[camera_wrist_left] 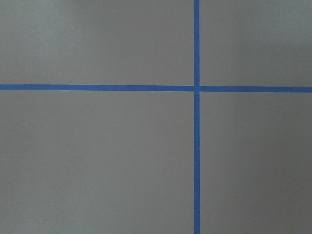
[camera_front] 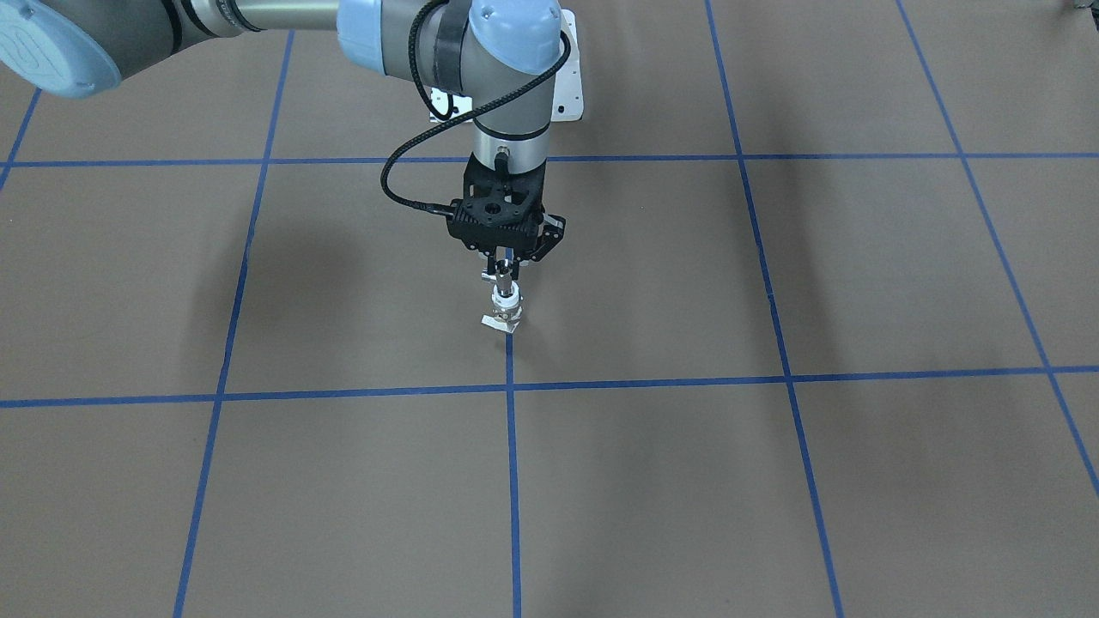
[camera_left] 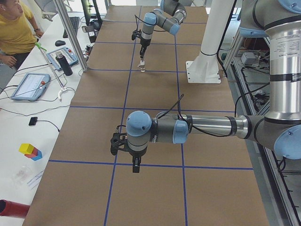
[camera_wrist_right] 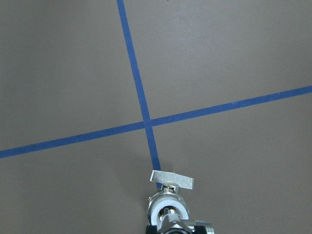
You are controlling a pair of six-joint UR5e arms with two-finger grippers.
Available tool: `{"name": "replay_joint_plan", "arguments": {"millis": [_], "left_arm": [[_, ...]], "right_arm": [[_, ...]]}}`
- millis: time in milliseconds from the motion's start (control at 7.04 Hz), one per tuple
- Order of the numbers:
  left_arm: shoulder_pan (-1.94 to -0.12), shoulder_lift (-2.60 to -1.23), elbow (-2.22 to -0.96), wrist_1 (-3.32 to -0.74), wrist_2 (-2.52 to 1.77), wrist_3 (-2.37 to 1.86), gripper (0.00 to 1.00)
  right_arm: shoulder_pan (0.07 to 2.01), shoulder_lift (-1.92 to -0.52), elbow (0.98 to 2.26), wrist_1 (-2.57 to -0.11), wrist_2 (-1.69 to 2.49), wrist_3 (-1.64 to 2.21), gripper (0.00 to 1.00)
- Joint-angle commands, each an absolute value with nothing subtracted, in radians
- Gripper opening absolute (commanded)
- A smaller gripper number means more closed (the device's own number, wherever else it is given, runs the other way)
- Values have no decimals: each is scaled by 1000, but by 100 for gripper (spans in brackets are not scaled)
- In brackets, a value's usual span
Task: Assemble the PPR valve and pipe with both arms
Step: 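Lower the chrome valve onto the white fitting and press it down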
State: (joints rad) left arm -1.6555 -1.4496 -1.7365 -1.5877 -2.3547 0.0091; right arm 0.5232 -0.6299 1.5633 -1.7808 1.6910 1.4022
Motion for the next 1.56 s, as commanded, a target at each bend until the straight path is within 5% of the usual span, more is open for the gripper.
{"name": "replay_joint_plan", "arguments": {"millis": [0,1420], "left_arm": [[-1655,-1450,-1735,-1588,-2355,9,100],[-1655,-1453,-1736,-1588,-2355,11,100]], "right_arm": [[523,-629,1562,-1776,1689,1402,0],[511,-638,1542,-1773,1689,1398,0]]}}
